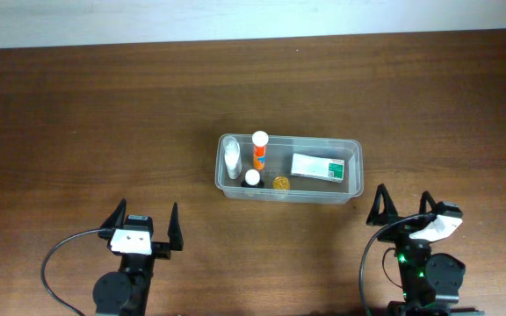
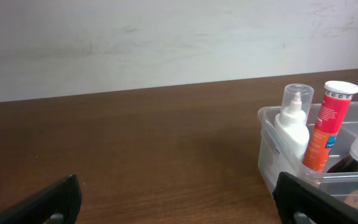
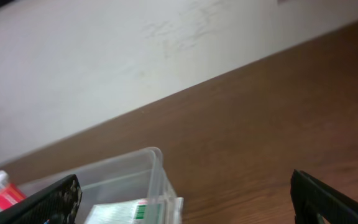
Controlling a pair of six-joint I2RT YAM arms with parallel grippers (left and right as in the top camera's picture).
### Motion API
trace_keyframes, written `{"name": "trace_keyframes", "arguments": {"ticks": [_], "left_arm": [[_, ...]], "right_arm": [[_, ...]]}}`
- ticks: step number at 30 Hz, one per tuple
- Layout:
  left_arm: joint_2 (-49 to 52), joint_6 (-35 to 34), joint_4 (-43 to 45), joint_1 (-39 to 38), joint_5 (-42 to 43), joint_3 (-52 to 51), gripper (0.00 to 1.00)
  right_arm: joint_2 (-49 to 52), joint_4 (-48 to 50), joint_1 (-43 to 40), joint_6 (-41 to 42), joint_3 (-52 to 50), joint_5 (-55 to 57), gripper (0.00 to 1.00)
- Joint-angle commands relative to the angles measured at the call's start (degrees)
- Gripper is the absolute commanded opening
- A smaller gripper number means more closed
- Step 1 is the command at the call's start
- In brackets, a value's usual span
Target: Pack container
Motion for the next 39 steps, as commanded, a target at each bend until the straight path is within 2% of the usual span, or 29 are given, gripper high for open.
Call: {"name": "trace_keyframes", "arguments": {"ticks": [1, 3, 5, 8, 39], "left_arm": [[-0.5, 1.1, 0.0, 0.3, 0.7, -0.4, 0.99], [-0.5, 1.1, 0.0, 0.3, 0.7, -0.4, 0.99], [-0.5, 1.1, 0.0, 0.3, 0.7, -0.4, 0.99], [-0.5, 1.1, 0.0, 0.3, 0.7, -0.4, 1.00], [-0.5, 1.1, 0.0, 0.3, 0.7, -0.4, 1.00]], "right_arm": [[-0.7, 0.2, -0.4, -13.8, -0.5, -3.7, 0.98], [-0.7, 0.4, -0.4, -23.5, -0.5, -5.7, 0.98], [-0.7, 0.4, -0.4, -29.8, -0.5, -5.8, 0.98], [-0.7, 0.4, -0.4, -34.5, -0.5, -5.8, 0.98], [-0.5, 0.5, -0.4, -34.7, -0.5, -5.5, 0.98]]}}
